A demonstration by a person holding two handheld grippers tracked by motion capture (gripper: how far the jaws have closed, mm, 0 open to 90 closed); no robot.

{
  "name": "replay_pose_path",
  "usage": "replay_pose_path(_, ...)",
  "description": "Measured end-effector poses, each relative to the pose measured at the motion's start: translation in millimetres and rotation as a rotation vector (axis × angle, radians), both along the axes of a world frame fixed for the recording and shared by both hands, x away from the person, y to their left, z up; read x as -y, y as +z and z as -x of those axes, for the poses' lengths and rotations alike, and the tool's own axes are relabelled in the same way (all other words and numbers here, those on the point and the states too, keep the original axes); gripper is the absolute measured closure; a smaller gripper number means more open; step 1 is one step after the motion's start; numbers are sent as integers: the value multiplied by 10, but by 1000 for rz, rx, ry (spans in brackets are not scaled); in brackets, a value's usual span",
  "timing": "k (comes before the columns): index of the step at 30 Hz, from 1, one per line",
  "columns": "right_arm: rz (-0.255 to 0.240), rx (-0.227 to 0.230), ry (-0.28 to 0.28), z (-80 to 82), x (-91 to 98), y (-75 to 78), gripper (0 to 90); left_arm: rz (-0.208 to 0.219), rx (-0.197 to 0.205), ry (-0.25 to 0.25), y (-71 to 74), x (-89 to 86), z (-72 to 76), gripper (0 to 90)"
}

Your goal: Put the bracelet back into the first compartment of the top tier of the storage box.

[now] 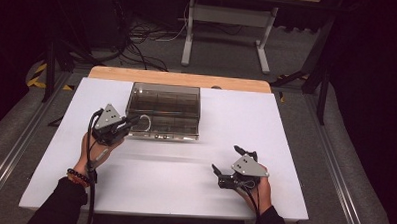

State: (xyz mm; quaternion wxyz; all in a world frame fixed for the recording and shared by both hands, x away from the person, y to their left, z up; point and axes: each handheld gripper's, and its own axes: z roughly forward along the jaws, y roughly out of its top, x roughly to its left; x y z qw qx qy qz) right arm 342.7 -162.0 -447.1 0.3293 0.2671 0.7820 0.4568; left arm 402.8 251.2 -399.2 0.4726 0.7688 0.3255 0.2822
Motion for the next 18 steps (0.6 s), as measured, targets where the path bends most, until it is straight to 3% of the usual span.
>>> replay_pose_path(3, 6, -1, 2, 2, -4, -3, 83, -40, 7, 4, -31, 16, -3, 845)
replay_pose_path(18, 11, -6, 3, 0, -7, -6, 85, -55, 7, 24, -52, 33, -11, 745)
